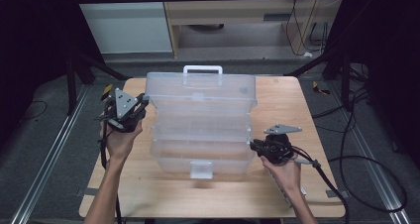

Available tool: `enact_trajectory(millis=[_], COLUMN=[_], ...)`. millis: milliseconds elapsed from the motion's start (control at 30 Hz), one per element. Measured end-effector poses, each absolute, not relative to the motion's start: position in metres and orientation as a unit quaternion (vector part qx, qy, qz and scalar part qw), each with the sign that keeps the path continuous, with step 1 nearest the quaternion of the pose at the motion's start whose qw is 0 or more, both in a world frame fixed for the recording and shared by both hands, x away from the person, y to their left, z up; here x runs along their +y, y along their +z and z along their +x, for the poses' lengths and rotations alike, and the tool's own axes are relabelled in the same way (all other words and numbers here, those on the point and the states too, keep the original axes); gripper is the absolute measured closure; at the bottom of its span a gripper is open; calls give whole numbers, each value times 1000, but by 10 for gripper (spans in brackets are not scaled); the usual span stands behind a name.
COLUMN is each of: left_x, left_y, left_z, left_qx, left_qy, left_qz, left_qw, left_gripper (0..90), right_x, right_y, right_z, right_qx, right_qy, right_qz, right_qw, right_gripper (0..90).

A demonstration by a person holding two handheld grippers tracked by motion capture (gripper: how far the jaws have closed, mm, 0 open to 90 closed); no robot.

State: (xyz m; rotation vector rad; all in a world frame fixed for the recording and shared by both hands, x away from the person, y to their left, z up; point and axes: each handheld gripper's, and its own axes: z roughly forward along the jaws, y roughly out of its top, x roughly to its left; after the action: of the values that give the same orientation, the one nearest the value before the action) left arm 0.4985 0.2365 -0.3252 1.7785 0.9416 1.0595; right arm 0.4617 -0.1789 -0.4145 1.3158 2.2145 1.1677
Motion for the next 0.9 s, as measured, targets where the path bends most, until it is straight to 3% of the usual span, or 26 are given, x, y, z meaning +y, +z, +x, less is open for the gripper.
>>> enact_trajectory(millis=[900], left_x=[235], left_y=[-317], left_z=[517], left_qx=[385], left_qy=[422], left_qz=[704], left_qw=[421], left_gripper=[819], right_x=[-180], right_y=[-414], right_z=[465], right_qx=[774], right_qy=[406], right_qz=[461], right_qw=[157], right_gripper=[776])
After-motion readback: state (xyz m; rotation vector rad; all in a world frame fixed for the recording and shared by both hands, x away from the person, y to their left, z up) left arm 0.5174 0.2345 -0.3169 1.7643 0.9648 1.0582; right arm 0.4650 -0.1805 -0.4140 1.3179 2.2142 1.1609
